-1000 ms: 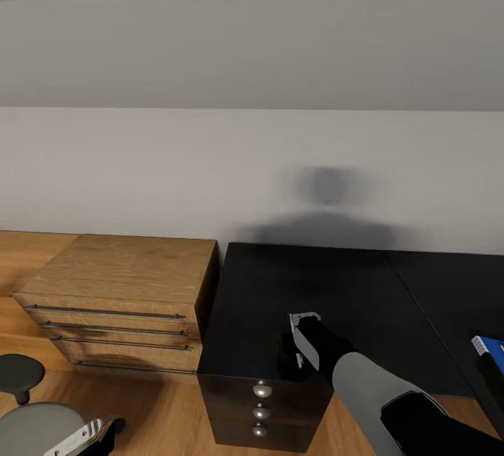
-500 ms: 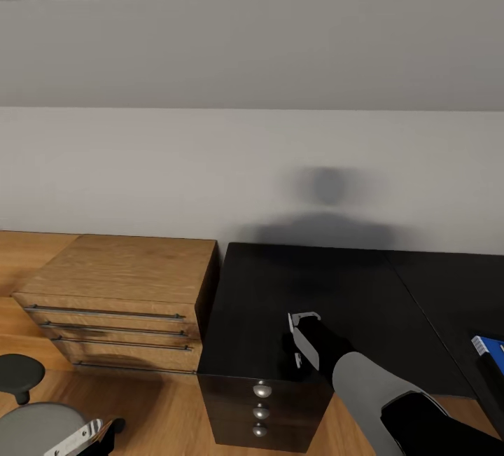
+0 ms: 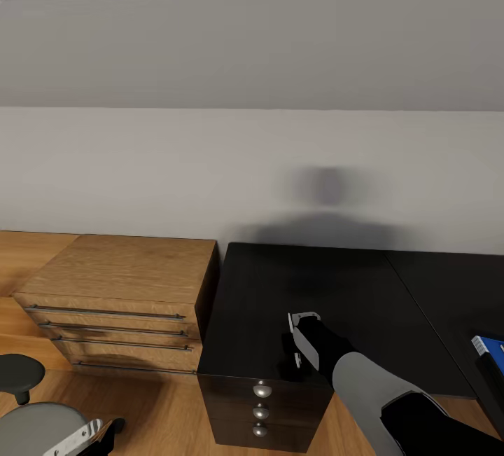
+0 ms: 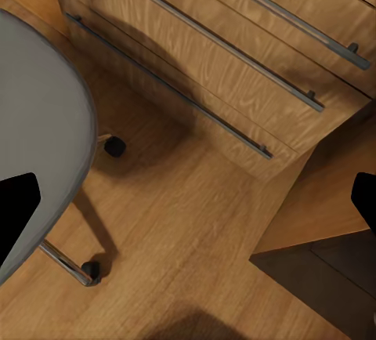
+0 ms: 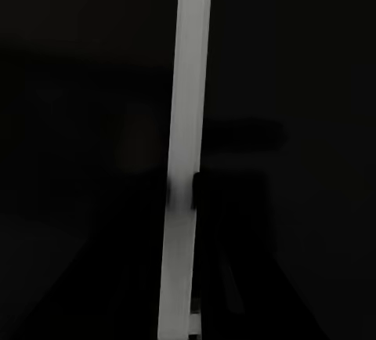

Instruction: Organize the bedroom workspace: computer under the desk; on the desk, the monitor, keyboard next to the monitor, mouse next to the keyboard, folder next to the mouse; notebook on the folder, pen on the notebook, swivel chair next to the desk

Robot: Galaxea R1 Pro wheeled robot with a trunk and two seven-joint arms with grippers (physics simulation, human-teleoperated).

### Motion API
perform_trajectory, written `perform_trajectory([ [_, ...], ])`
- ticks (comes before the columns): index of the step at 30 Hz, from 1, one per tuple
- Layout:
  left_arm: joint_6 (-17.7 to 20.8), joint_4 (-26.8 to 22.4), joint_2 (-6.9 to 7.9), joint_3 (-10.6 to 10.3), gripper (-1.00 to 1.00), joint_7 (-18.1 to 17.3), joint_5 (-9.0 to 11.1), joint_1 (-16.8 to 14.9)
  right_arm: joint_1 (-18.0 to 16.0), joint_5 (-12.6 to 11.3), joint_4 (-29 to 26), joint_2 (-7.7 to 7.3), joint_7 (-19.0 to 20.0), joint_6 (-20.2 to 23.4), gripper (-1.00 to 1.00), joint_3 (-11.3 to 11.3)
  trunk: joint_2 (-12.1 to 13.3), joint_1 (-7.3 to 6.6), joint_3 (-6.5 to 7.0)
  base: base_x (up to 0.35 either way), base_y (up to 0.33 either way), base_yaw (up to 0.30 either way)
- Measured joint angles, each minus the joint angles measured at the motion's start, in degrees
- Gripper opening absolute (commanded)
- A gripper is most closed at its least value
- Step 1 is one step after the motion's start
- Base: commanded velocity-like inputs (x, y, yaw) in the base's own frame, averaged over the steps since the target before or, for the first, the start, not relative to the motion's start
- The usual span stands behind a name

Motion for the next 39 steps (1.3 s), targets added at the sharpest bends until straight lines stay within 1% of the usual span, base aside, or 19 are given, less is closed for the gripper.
perform_trajectory([
  [8,-0.1,0.0,0.0,0.0,1.0,0.0,-0.1,0.0,0.0,0.0,-0.1,-0.04,0.0,0.0,-1.0,0.0,0.0,0.0,0.0,0.0,0.0,0.0],
  [13,-0.2,0.0,0.0,0.0,1.0,-0.1,-0.2,0.0,0.0,0.0,-0.3,-0.16,-0.1,0.0,-1.0,-0.1,2.0,-1.09,0.89,0.0,0.0,0.0],
  [16,-0.2,0.1,0.0,0.0,1.0,-0.1,-0.2,0.0,0.0,0.0,-1.4,-0.47,-0.1,0.1,-1.0,-0.1,3.2,-1.75,1.43,0.0,0.0,0.0],
  [18,-0.2,0.2,0.0,0.0,1.0,-0.1,-0.3,0.0,0.0,0.0,-2.7,-0.95,-0.1,0.2,-1.0,-0.2,4.0,-2.19,1.79,0.0,0.0,0.0],
  [19,-0.3,0.5,0.0,0.0,1.0,-0.1,-0.3,0.0,0.0,0.0,-4.2,-1.53,-0.1,0.4,-1.0,-0.6,4.4,-2.41,1.98,0.0,0.0,0.0],
  [22,-0.3,0.7,0.01,-0.1,1.0,-0.1,-0.3,0.0,0.0,-0.5,-6.6,-2.49,-0.1,1.4,-1.0,-1.6,5.6,-3.07,2.51,0.0,0.0,0.0],
  [24,-0.3,0.9,-0.01,-0.1,1.0,0.0,-0.4,0.0,0.0,-1.1,-9.7,-3.81,-0.1,3.8,-1.0,-2.9,6.4,-3.51,2.88,0.0,0.0,0.0],
  [25,-0.3,1.0,-0.02,-0.1,1.0,0.0,-0.4,0.0,0.0,-1.3,-10.5,-4.16,-0.1,4.4,-1.0,-3.1,6.8,-3.73,3.05,0.0,0.0,0.0],
  [26,-0.3,1.4,-0.04,-0.1,1.0,0.0,-0.4,0.0,0.2,-1.5,-14.4,-5.35,-0.1,6.7,-1.0,-3.7,7.2,-3.96,3.24,0.0,0.0,0.0],
  [31,-0.3,2.0,-0.06,-0.2,1.0,0.1,-0.4,0.0,0.7,-1.8,-18.9,-6.1,-0.2,8.4,-1.0,-3.9,9.2,-5.05,4.13,0.0,0.0,0.0],
  [35,-0.3,2.1,-0.07,-0.2,1.0,0.1,-0.4,0.0,1.0,-1.9,-20.7,-7.1,-0.2,10.6,-1.0,-4.0,10.8,-5.93,4.85,0.0,0.0,0.0],
  [39,-0.3,2.2,-0.06,-0.2,1.0,0.1,-0.4,0.0,1.1,-2.2,-22.1,-7.52,-0.2,12.5,-1.0,-4.2,12.4,-6.81,5.57,0.0,0.0,0.0],
])
